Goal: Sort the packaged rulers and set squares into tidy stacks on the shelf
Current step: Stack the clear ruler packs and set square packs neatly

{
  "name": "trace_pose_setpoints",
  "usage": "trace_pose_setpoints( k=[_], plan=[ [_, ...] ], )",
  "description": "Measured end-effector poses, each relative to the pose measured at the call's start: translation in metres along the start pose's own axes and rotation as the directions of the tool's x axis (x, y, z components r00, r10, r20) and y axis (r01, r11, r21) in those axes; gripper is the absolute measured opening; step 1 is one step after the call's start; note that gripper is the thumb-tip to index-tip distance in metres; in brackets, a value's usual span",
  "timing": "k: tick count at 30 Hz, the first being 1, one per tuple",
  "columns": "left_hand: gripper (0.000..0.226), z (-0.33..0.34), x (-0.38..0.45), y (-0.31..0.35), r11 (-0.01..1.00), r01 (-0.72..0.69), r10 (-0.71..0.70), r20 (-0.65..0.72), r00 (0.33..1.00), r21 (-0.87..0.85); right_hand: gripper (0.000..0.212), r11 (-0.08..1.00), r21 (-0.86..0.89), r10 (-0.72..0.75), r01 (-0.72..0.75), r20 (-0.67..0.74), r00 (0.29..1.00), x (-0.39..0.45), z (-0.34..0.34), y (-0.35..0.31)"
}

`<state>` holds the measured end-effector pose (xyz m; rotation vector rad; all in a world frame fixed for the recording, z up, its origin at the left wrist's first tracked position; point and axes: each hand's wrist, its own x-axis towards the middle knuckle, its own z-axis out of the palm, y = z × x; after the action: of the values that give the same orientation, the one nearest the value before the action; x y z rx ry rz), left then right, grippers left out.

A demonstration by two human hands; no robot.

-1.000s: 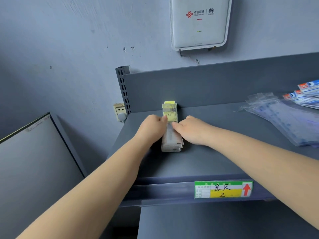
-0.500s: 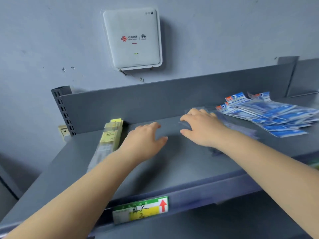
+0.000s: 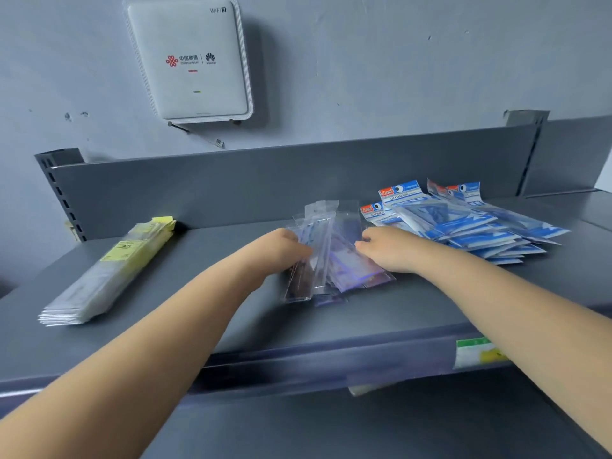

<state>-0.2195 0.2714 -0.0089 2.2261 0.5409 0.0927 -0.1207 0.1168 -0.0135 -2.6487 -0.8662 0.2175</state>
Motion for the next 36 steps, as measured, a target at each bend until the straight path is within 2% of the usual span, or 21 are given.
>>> trace_pose_setpoints(
  k=[2,4,6,8,11,14,16,18,19,22,25,27,29,31,33,36],
  plan=[
    [0.021,0.0,0.003,0.001,0.945,0.022,-0.016,0.022,1.0,-0.325,0.028,0.995,0.083,-0.052,0.05,0.016,0.999,0.001,0.002,-0.003],
    [0.017,-0.002,0.005,0.001,0.818,0.065,-0.031,0.07,0.997,-0.571,0.027,0.974,0.213,-0.088,0.078,0.039,0.995,0.003,0.001,-0.007],
    [0.015,-0.005,0.003,0.003,0.702,0.127,-0.049,0.131,0.99,-0.701,0.029,0.93,0.36,-0.091,0.072,0.037,0.995,0.006,0.0,-0.009],
    [0.017,-0.007,0.004,0.004,0.625,0.18,-0.085,0.162,0.983,-0.76,0.033,0.859,0.511,-0.072,0.036,0.05,0.996,0.009,0.0,-0.009],
    [0.02,-0.004,0.005,0.008,0.614,0.233,-0.145,0.182,0.972,-0.754,0.029,0.826,0.563,-0.116,0.032,0.115,0.987,0.009,0.001,-0.008],
    [0.015,-0.001,0.011,0.012,0.695,0.259,-0.189,0.177,0.966,-0.67,0.025,0.807,0.587,-0.164,0.053,0.137,0.977,0.009,0.005,-0.011],
    [0.01,0.0,0.014,0.012,0.779,0.238,-0.225,0.095,0.97,-0.579,0.022,0.779,0.624,-0.172,0.06,0.12,0.978,0.008,0.007,-0.014],
    [0.026,-0.001,0.018,0.011,0.833,0.203,-0.229,0.014,0.973,-0.515,0.021,0.761,0.646,-0.164,0.062,0.1,0.981,0.008,0.008,-0.014],
    [0.027,-0.001,0.019,0.011,0.844,0.184,-0.215,-0.004,0.977,-0.503,0.018,0.74,0.67,-0.161,0.05,0.104,0.981,0.007,0.007,-0.013],
    [0.043,-0.002,0.019,0.011,0.858,0.173,-0.198,0.0,0.98,-0.484,0.009,0.65,0.759,-0.158,-0.008,0.145,0.977,0.005,0.006,-0.014],
    [0.042,-0.006,0.02,0.012,0.853,0.191,-0.197,0.039,0.98,-0.486,0.008,0.612,0.79,-0.115,-0.036,0.134,0.984,0.005,0.008,-0.02],
    [0.049,-0.007,0.018,0.013,0.841,0.226,-0.215,0.081,0.973,-0.492,0.024,0.594,0.803,-0.079,-0.046,0.115,0.99,0.008,0.01,-0.023],
    [0.053,-0.007,0.018,0.013,0.837,0.251,-0.232,0.101,0.967,-0.487,0.023,0.577,0.815,-0.079,-0.058,0.127,0.989,0.007,0.009,-0.027],
    [0.037,-0.006,0.016,0.014,0.833,0.246,-0.209,0.128,0.969,-0.495,0.011,0.54,0.838,-0.086,-0.076,0.145,0.986,0.007,0.008,-0.028],
    [0.017,-0.005,0.014,0.017,0.831,0.241,-0.194,0.145,0.97,-0.501,0.014,0.485,0.869,-0.086,-0.096,0.157,0.984,0.006,0.006,-0.028],
    [0.017,-0.004,0.012,0.018,0.859,0.238,-0.203,0.126,0.971,-0.454,0.019,0.461,0.88,-0.089,-0.109,0.168,0.982,0.003,0.006,-0.025]
  ],
)
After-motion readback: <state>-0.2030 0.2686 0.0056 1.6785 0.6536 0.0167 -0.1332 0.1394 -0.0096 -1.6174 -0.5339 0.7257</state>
